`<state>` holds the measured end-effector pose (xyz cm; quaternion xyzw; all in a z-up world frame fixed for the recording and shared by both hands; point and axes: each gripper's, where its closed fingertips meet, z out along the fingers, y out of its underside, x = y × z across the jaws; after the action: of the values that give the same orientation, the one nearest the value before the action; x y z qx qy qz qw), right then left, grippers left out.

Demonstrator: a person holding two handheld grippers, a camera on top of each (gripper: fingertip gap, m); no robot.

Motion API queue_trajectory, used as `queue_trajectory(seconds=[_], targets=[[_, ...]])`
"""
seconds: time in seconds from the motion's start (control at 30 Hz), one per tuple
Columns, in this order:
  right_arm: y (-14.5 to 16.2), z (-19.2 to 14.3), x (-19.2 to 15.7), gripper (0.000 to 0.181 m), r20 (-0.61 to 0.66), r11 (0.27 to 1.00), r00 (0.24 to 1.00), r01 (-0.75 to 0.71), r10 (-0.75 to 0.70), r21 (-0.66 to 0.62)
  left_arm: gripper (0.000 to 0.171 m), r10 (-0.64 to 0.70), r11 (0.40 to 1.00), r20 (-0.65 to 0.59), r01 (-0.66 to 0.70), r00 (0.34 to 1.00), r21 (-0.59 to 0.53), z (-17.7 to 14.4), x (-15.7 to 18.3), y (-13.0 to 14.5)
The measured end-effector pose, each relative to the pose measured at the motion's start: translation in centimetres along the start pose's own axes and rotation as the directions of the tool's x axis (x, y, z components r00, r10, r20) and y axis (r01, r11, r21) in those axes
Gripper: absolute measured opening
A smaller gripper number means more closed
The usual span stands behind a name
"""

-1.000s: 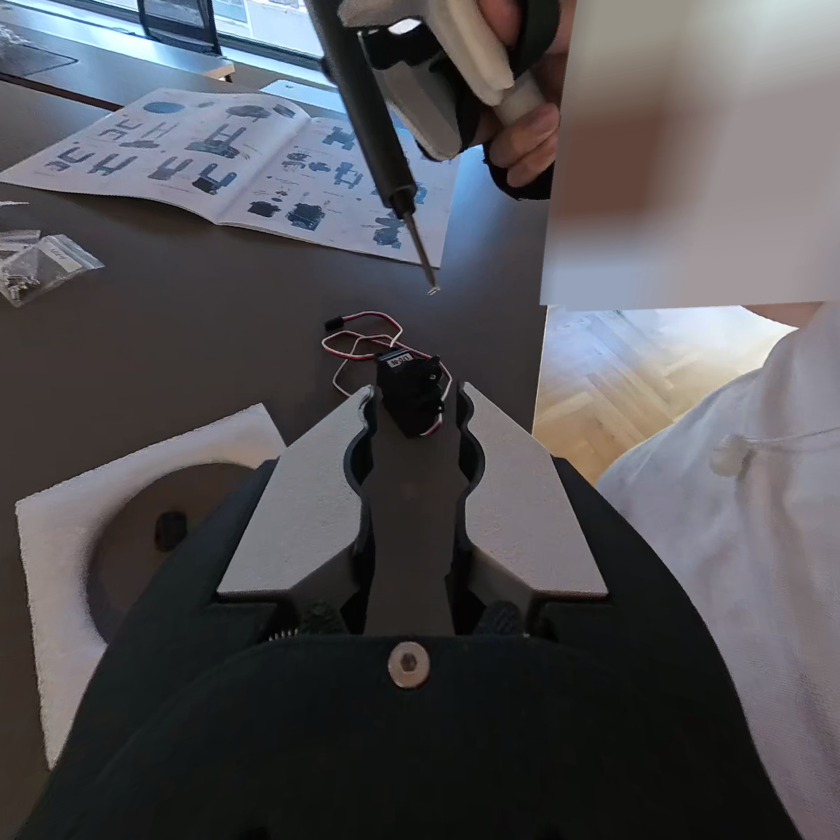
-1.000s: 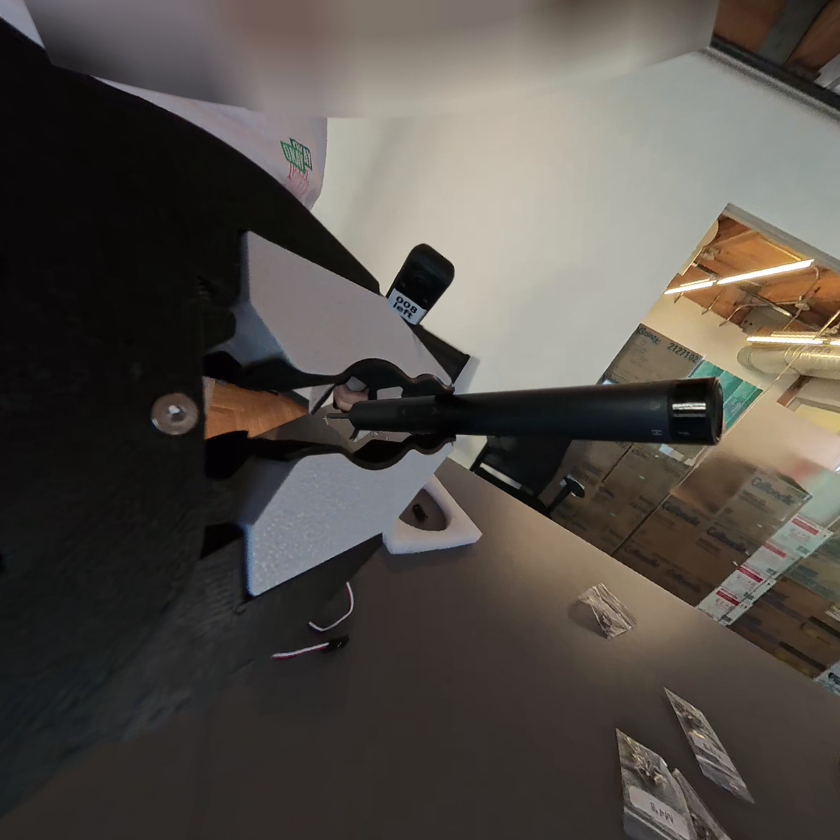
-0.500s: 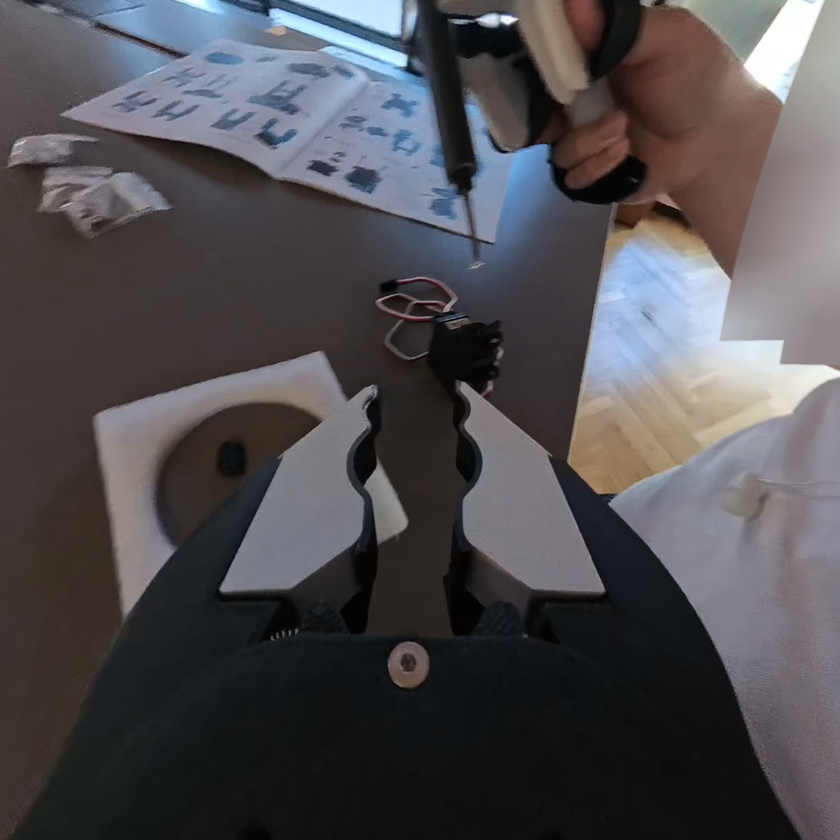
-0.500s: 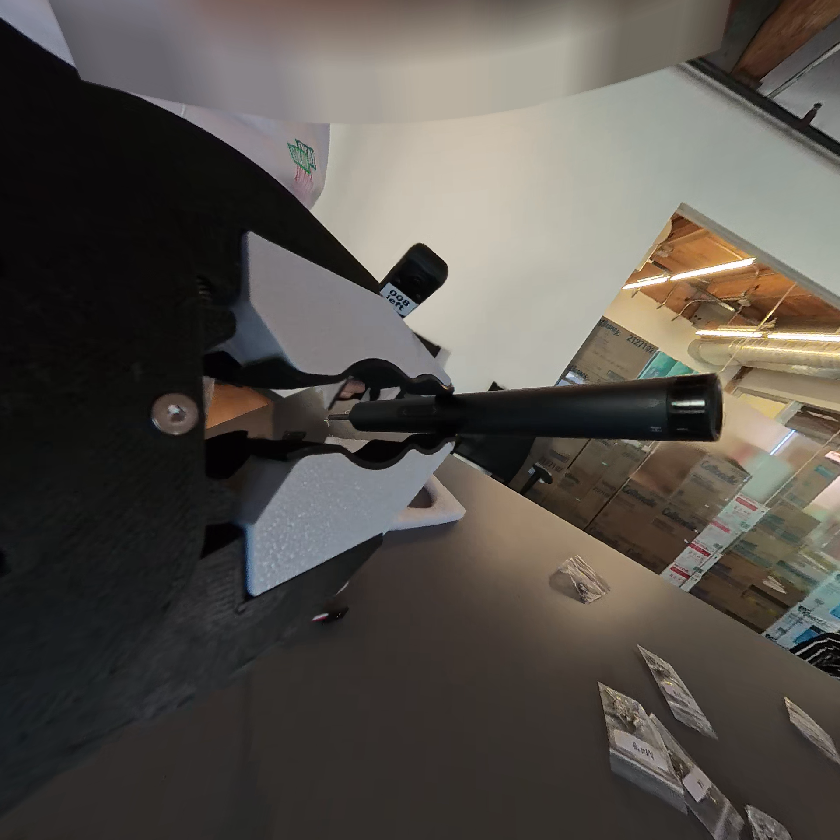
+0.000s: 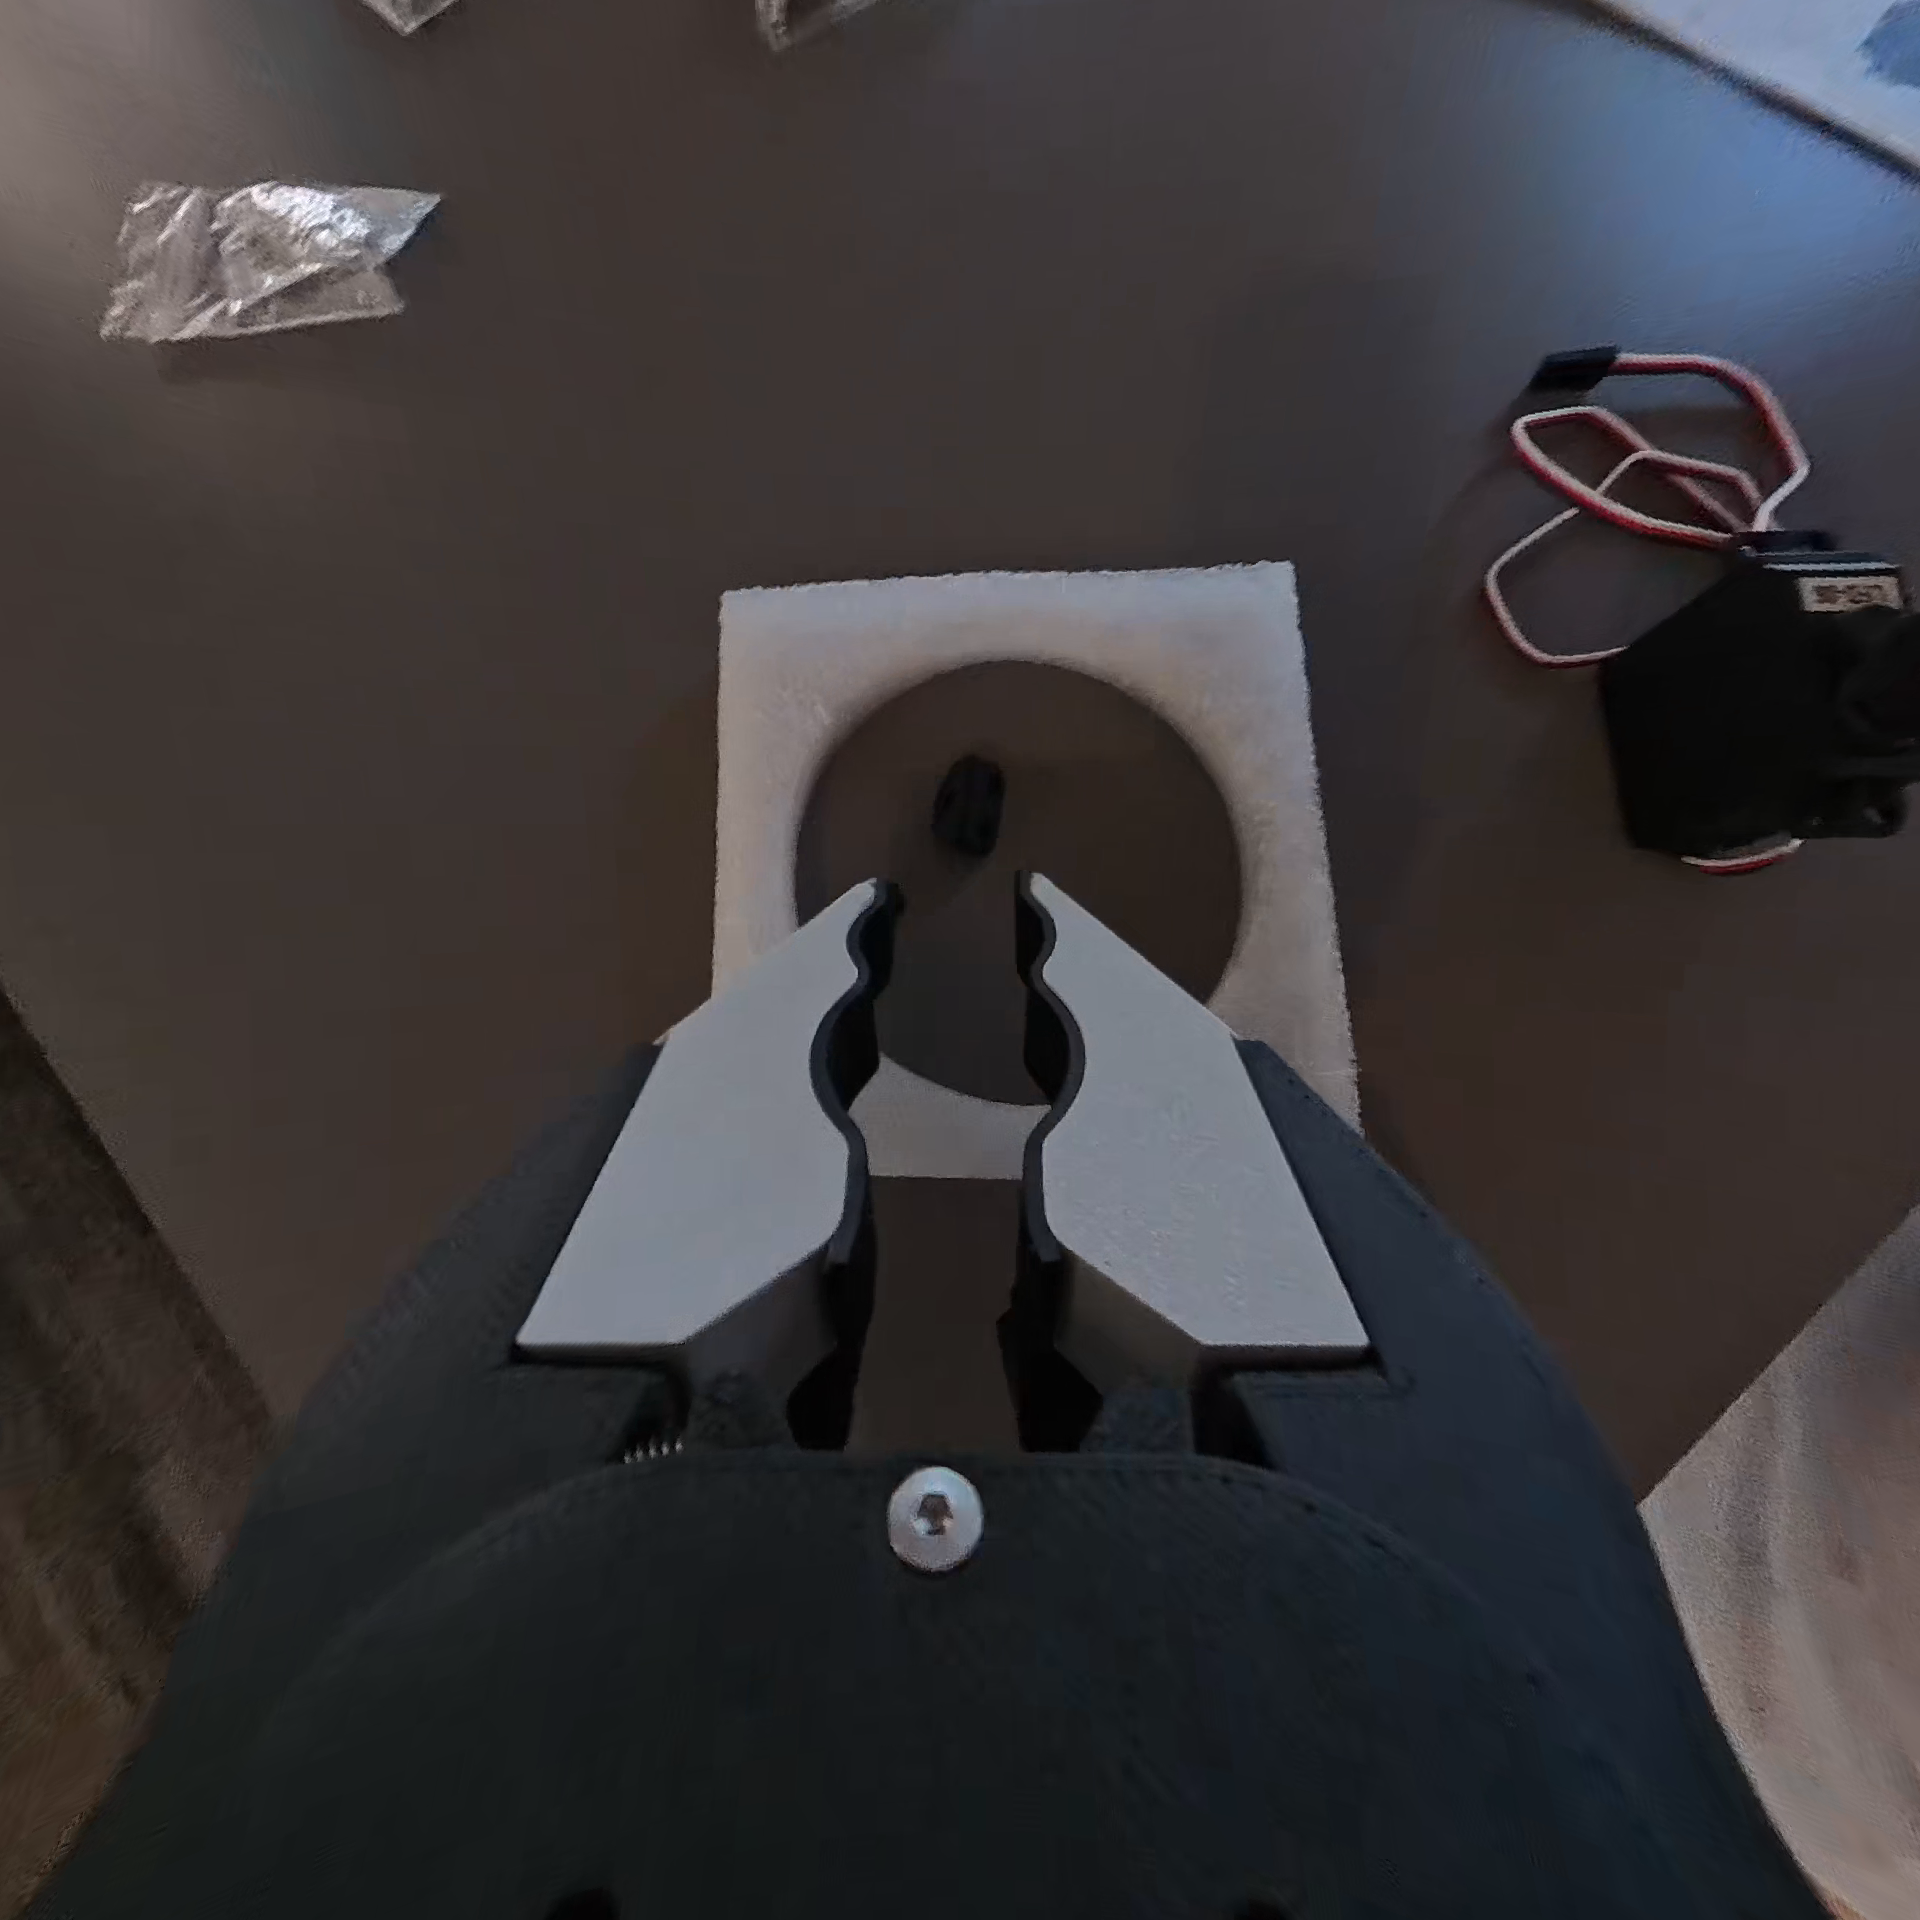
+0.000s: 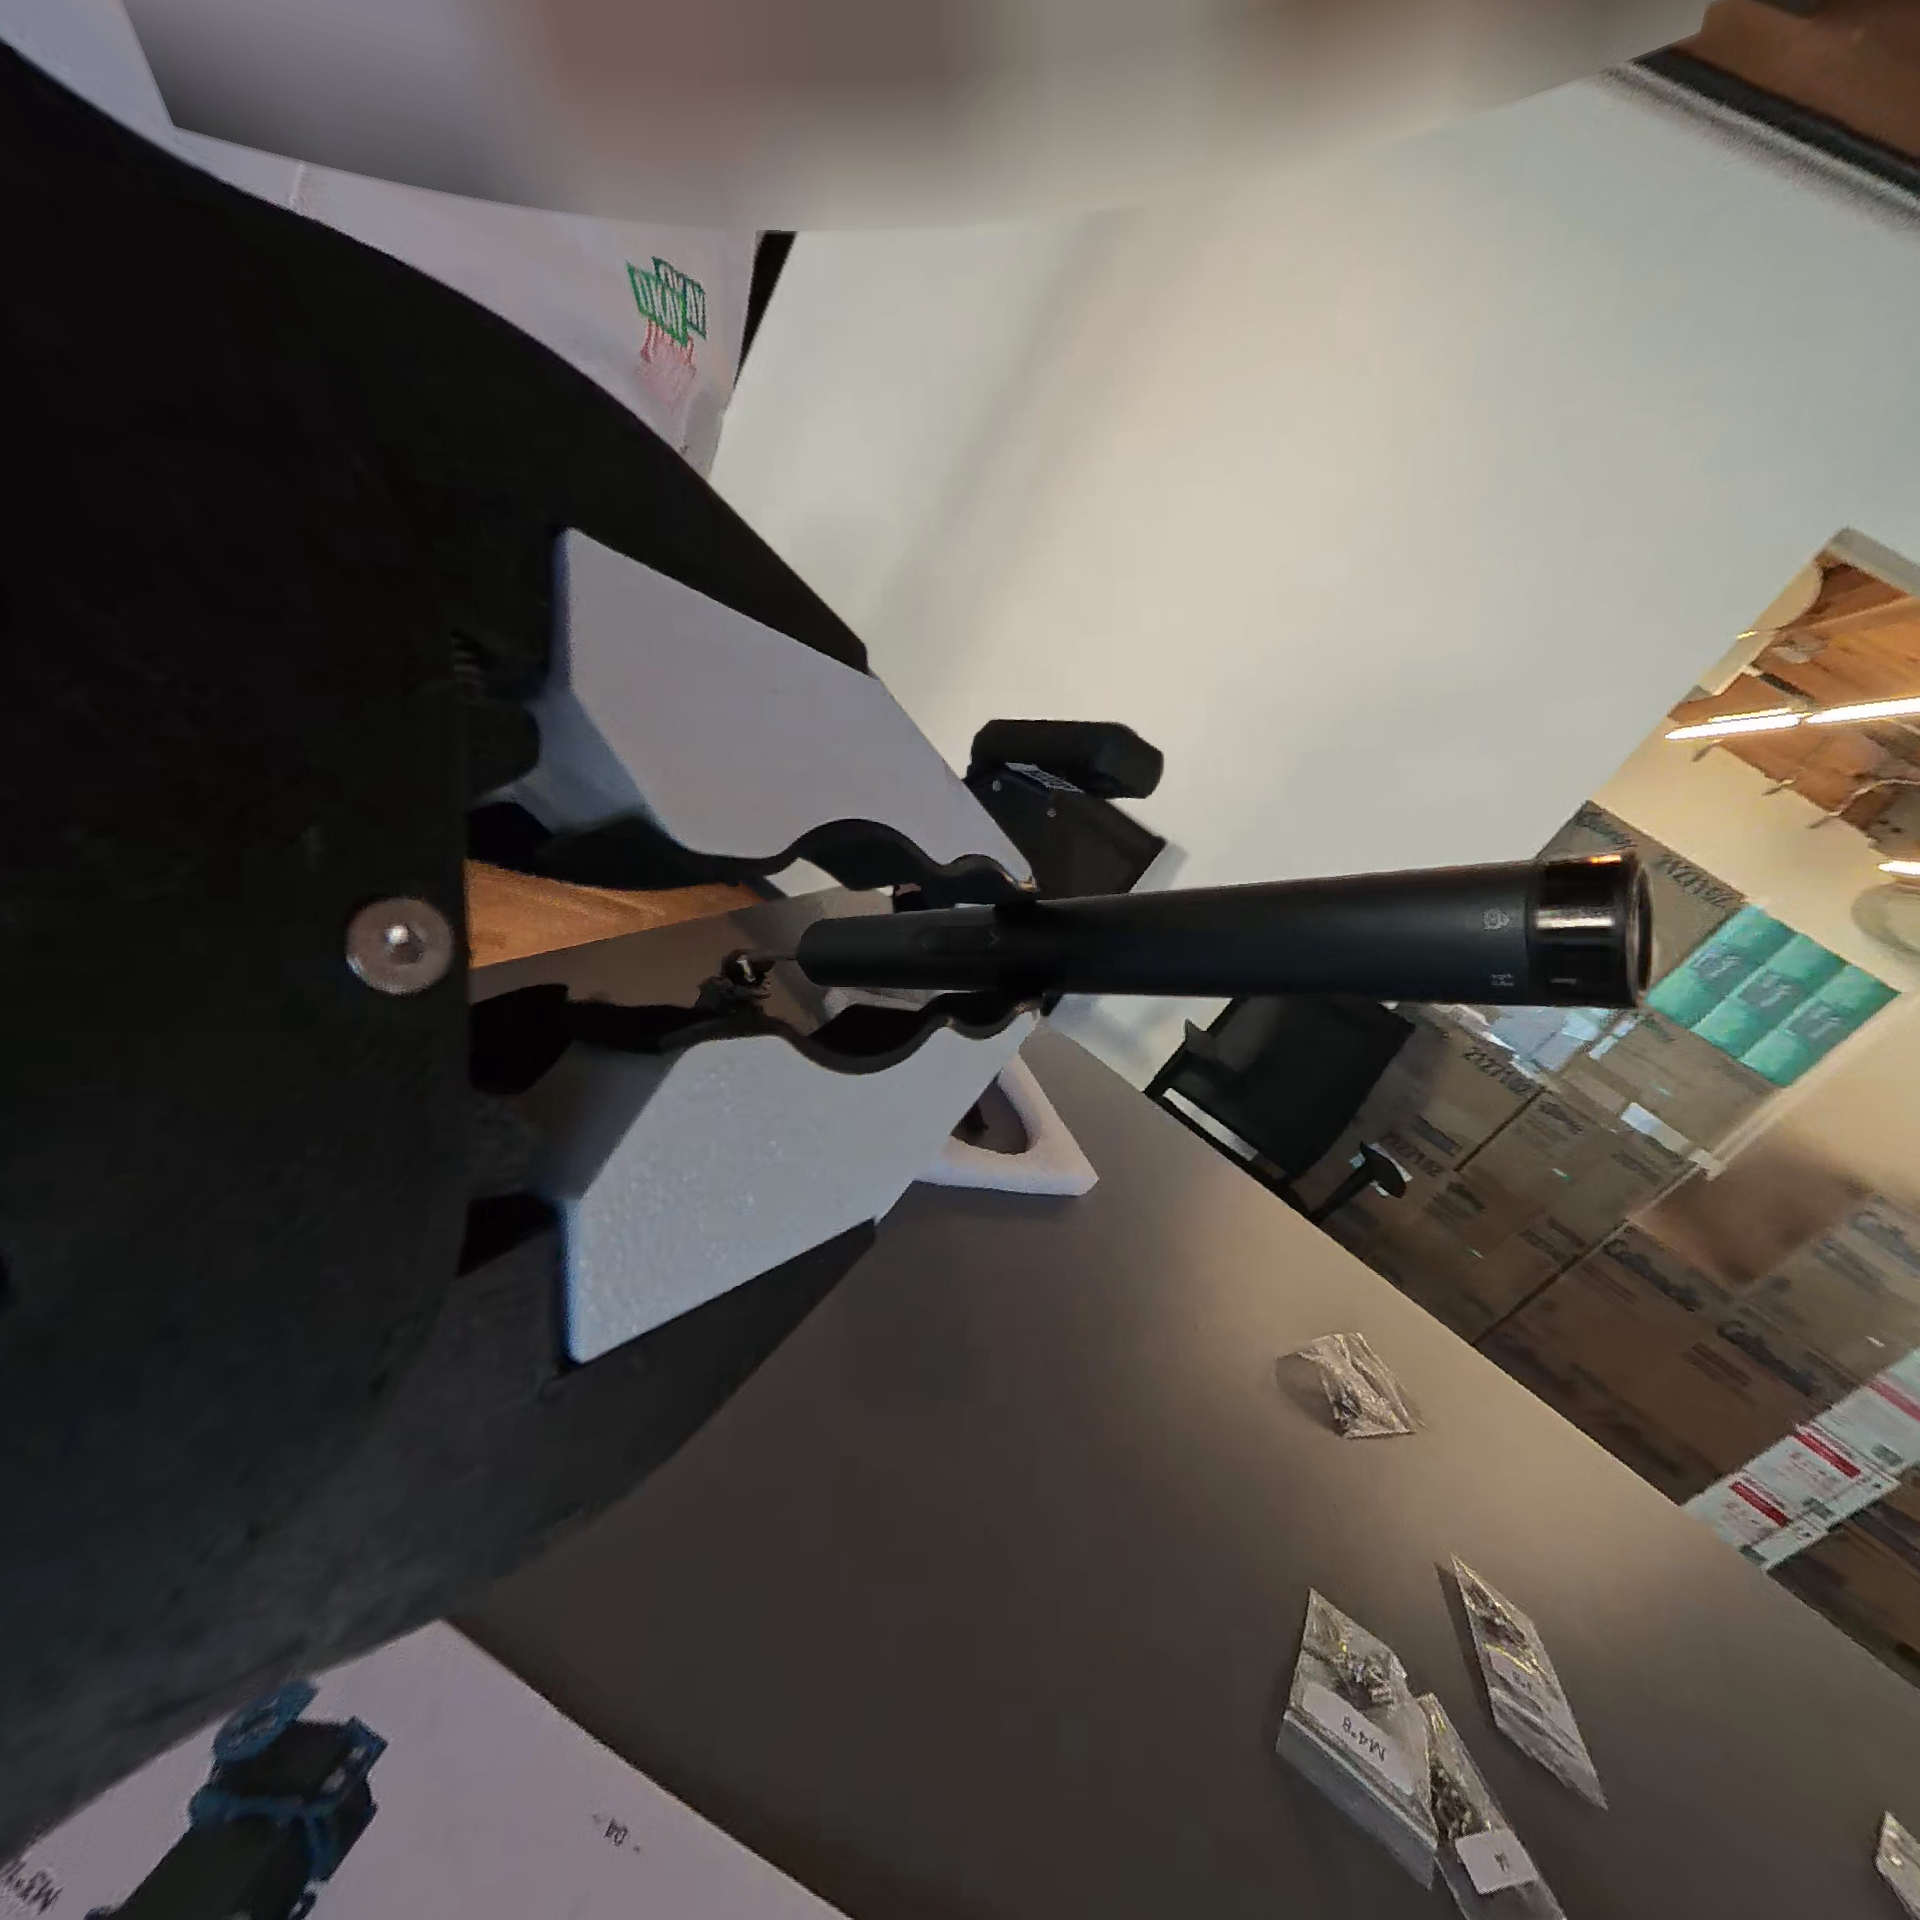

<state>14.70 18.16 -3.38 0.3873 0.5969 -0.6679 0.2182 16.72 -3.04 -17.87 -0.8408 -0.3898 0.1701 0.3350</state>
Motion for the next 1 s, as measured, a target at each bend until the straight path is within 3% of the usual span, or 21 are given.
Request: queue_trajectory(seconds=[0.17,0.27,0.37,0.53,0.7,0.83,1.0], targets=[[0.3,0.0,0.2,0.015,0.023,1.0,1.0,-0.004,0.005,-0.031,0.02,-0.06,0.998,-0.084,0.06,0.995,-0.001,0.1,0.2,-0.8],[0.1,0.2,0.5,0.015,0.017,1.0,1.0,-0.017,0.017,-0.004,0.026,0.098,0.995,-0.165,-0.1,0.981,-0.002,1.0,0.2,-1.5],[0.3,0.3,0.5,0.015,0.022,0.999,0.999,-0.037,0.037,-0.007,0.029,0.21,0.966,-0.192,-0.234,0.959,-0.113,2.0,-0.2,-0.8],[0.4,0.5,0.5,0.015,-0.017,1.0,1.0,0.015,-0.015,-0.014,0.012,0.232,0.953,-0.21,-0.265,0.95,-0.146,2.4,0.2,-0.9],[0.5,0.8,0.3,0.015,-0.011,0.999,1.0,0.024,-0.025,-0.022,0.012,0.353,0.919,-0.13,-0.369,0.927,-0.135,2.0,0.3,-0.6],[0.4,0.6,0.9,0.015,-0.03,0.999,0.999,0.033,-0.034,-0.017,0.012,0.363,0.928,-0.069,-0.367,0.929,-0.062,1.2,0.9,-1.7],[0.5,0.0,1.9,0.015,-0.043,1.0,0.999,0.003,-0.004,-0.009,0.011,0.399,0.914,-0.156,-0.379,0.903,0.145,0.4,6.2,-6.4]])
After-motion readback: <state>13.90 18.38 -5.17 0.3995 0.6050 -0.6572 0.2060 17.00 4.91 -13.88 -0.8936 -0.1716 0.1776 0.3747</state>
